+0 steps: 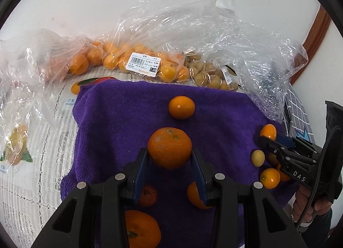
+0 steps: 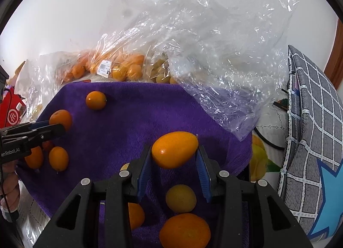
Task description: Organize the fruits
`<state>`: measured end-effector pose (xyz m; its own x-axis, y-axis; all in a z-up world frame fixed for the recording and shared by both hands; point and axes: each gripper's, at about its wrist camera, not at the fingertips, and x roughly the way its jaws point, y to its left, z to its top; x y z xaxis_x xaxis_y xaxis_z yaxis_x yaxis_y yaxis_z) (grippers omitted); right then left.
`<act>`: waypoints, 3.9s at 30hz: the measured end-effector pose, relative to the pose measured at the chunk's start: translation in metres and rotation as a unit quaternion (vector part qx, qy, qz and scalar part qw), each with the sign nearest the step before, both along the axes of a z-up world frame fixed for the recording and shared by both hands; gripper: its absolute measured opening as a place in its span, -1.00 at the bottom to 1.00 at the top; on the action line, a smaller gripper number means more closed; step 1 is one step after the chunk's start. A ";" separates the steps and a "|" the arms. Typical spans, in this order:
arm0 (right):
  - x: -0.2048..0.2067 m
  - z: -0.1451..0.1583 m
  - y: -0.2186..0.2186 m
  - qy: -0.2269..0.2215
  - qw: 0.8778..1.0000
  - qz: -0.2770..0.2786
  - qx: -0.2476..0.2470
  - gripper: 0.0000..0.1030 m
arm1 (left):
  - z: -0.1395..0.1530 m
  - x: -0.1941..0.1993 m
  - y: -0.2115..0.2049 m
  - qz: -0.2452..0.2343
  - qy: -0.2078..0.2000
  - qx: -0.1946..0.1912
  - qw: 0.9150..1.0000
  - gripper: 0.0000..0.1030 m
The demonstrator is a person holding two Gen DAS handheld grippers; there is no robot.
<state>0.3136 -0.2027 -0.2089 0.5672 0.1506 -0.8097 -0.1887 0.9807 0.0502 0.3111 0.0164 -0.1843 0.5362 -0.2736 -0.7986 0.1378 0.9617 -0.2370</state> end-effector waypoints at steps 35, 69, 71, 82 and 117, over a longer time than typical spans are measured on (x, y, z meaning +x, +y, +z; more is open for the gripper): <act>-0.066 0.080 -0.021 -0.059 0.996 -0.056 0.029 0.16 | 0.053 -0.056 0.009 0.045 -0.063 0.000 0.997 -0.05; -0.308 0.188 -0.053 -0.134 0.981 -0.136 0.016 0.93 | 0.164 -0.282 -0.034 0.060 -0.182 0.090 0.977 0.59; -0.314 0.191 -0.054 -0.139 0.981 -0.136 0.018 0.94 | 0.167 -0.286 -0.036 0.061 -0.185 0.094 0.976 0.62; -0.327 0.200 -0.053 -0.144 0.980 -0.139 0.002 0.94 | 0.175 -0.296 -0.036 0.067 -0.191 0.098 0.974 0.65; -0.335 0.195 -0.064 -0.138 0.978 -0.154 0.006 0.94 | 0.177 -0.297 -0.031 0.069 -0.183 0.092 0.976 0.66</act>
